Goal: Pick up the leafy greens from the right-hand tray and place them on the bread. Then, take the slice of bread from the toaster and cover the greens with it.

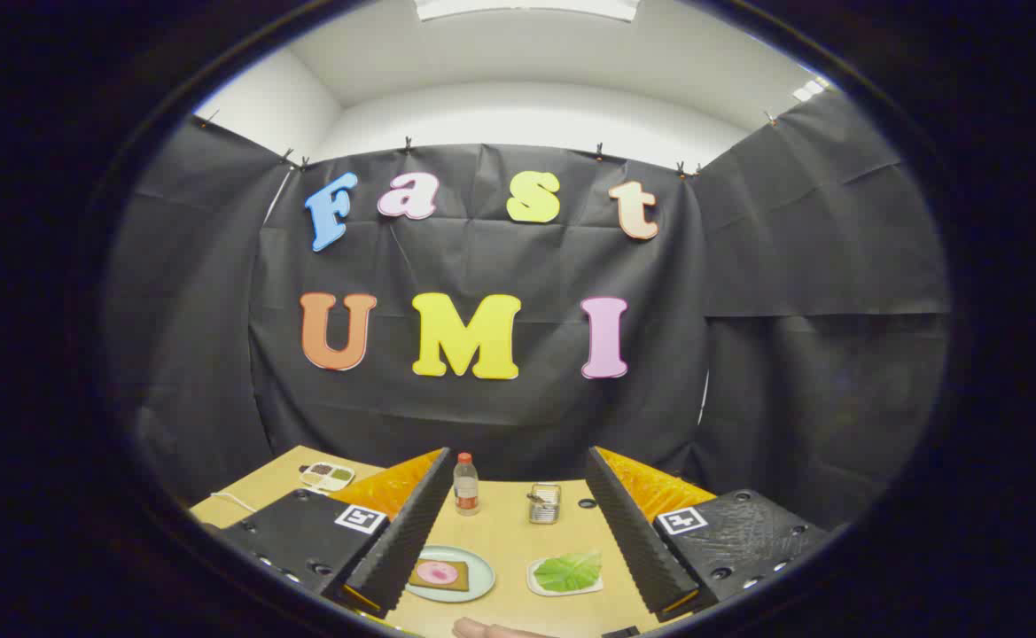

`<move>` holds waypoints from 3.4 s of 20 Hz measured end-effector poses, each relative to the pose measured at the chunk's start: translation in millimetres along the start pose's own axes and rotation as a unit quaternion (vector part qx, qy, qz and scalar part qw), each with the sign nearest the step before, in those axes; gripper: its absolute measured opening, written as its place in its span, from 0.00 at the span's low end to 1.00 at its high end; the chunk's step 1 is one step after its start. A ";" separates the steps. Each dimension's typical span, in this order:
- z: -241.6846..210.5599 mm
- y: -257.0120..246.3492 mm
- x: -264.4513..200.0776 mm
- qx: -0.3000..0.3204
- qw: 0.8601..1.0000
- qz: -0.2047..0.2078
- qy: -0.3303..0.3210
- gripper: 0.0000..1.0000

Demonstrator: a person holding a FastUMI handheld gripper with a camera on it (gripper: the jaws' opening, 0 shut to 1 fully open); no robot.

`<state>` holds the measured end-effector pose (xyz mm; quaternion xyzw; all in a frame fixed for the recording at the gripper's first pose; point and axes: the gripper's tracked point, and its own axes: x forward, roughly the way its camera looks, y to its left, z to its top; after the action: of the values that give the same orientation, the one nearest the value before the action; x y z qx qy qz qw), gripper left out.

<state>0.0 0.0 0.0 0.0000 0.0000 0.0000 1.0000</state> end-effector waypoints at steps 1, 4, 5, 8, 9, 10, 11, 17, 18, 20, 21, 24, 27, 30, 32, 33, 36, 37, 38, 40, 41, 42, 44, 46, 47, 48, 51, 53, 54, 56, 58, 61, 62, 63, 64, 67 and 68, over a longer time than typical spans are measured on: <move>0.7 -6.4 1.0 0.001 1.000 -0.003 0.000 0.95; 1.3 -22.0 1.9 0.007 1.000 -0.006 0.000 0.95; 0.7 -26.6 3.2 0.007 1.000 -0.007 0.001 0.95; -1.7 -38.3 8.2 0.007 1.000 -0.009 0.004 0.95; -3.9 -40.2 10.9 0.009 1.000 -0.008 0.006 0.95; -4.1 -41.8 12.6 0.012 1.000 -0.005 0.008 0.95; -6.7 -43.8 13.8 0.013 1.000 -0.003 0.010 0.95; -38.6 -68.6 35.9 0.011 0.999 0.001 0.035 0.95; -49.1 -76.1 43.8 0.007 0.999 -0.002 0.044 0.95; -79.0 -93.5 61.2 0.001 0.998 -0.004 0.068 0.95; -94.0 -96.4 67.5 0.003 0.996 0.001 0.084 0.95; -147.3 -120.1 98.8 0.007 0.991 0.010 0.134 0.95; -206.1 -139.3 130.6 0.004 0.983 0.012 0.185 0.95; -257.8 -156.8 159.4 -0.003 0.972 0.004 0.233 0.96; -289.8 -157.9 177.1 0.000 0.964 0.010 0.265 0.96; -305.8 -157.1 184.1 -0.001 0.959 0.011 0.283 0.96; -352.6 -146.9 205.0 0.010 0.942 0.020 0.336 0.96; -366.9 -147.5 208.8 0.009 0.935 0.015 0.355 0.96; -379.4 -147.9 214.3 0.011 0.928 0.014 0.373 0.96; -403.5 -147.2 220.0 0.013 0.912 0.016 0.409 0.95; -412.8 -145.4 224.1 0.016 0.907 0.016 0.421 0.95; -418.2 -144.5 227.6 0.016 0.903 0.014 0.430 0.94; -429.4 -136.7 230.8 0.018 0.894 0.021 0.447 0.90; -436.8 -137.1 232.4 0.013 0.888 0.019 0.460 0.82; -439.8 -136.3 232.5 0.013 0.886 0.014 0.463 0.76; -440.7 -135.7 232.0 0.013 0.884 0.014 0.467 0.71; -441.8 -134.0 232.5 0.005 0.885 0.016 0.465 0.55; -440.5 -138.4 233.5 0.000 0.884 -0.002 0.468 0.39; -439.2 -139.3 234.5 0.003 0.885 -0.005 0.466 0.28; -438.9 -143.3 234.2 -0.011 0.886 -0.013 0.463 0.18; -433.0 -140.3 232.9 -0.014 0.886 -0.016 0.463 0.04; -419.1 -133.2 232.2 -0.018 0.896 -0.006 0.444 0.00; -411.4 -129.0 231.6 -0.019 0.899 -0.001 0.437 0.00; -405.0 -127.4 229.9 -0.024 0.903 0.000 0.429 0.00; -396.4 -124.7 227.5 -0.026 0.907 0.001 0.420 0.00; -368.2 -116.3 216.9 -0.022 0.916 -0.003 0.400 0.00; -357.5 -109.9 213.2 -0.018 0.920 -0.002 0.392 0.00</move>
<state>213.2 -109.9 -357.5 -0.0179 0.3919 -0.0016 0.9198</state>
